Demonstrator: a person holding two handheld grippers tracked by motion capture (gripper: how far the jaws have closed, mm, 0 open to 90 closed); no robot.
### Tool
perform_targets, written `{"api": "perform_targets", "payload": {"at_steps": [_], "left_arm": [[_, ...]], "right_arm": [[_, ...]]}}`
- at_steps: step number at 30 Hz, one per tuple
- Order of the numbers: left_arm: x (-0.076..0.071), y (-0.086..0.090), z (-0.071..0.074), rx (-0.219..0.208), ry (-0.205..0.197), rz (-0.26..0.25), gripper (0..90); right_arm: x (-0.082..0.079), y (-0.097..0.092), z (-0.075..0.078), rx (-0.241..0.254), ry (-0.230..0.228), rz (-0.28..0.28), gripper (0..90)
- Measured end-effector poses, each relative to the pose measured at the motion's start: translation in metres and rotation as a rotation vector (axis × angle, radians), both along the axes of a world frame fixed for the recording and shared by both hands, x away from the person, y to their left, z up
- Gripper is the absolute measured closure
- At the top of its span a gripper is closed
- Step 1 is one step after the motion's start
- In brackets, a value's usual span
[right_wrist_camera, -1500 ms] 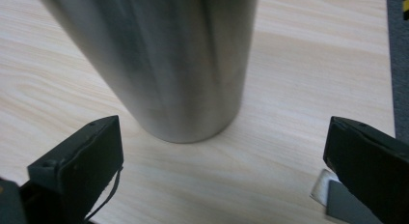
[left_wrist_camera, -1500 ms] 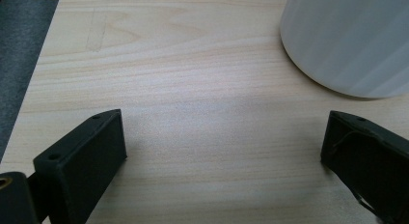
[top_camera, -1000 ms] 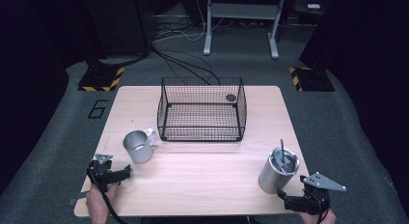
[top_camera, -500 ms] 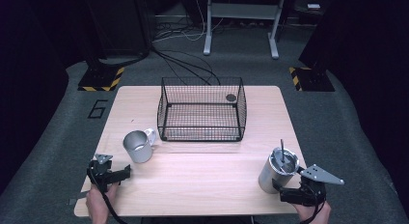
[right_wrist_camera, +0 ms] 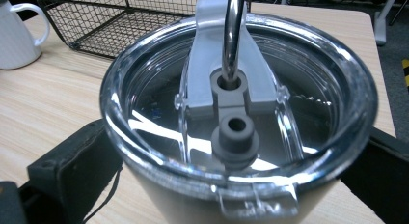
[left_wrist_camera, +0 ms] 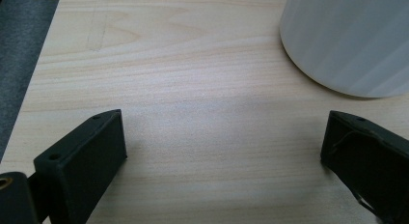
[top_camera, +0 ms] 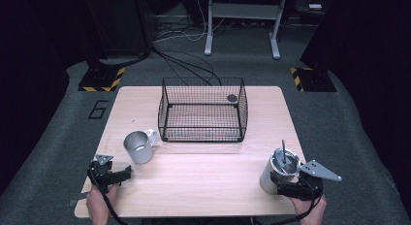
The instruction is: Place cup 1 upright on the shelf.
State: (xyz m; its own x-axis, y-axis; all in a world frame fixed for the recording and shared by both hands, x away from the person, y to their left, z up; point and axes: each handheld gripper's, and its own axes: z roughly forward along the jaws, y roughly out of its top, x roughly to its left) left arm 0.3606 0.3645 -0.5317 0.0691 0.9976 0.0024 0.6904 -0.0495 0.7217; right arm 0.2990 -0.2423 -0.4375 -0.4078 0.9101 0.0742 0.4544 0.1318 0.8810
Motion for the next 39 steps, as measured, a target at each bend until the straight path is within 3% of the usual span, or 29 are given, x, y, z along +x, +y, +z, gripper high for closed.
{"api": "perform_targets", "payload": {"at_steps": [10, 20, 39], "left_arm": [[0.0, 0.0, 0.0, 0.0, 0.0, 0.0, 1.9], [0.0, 0.0, 0.0, -0.001, -0.001, 0.0, 1.9], [0.0, 0.0, 0.0, -0.001, 0.0, 0.0, 1.9]], "right_arm": [[0.008, 0.005, -0.005, 0.018, -0.03, -0.027, 0.0], [0.009, 0.01, -0.005, -0.02, -0.04, -0.06, 2.1], [0.01, 0.012, 0.006, -0.013, -0.055, -0.042, 3.2]]}}
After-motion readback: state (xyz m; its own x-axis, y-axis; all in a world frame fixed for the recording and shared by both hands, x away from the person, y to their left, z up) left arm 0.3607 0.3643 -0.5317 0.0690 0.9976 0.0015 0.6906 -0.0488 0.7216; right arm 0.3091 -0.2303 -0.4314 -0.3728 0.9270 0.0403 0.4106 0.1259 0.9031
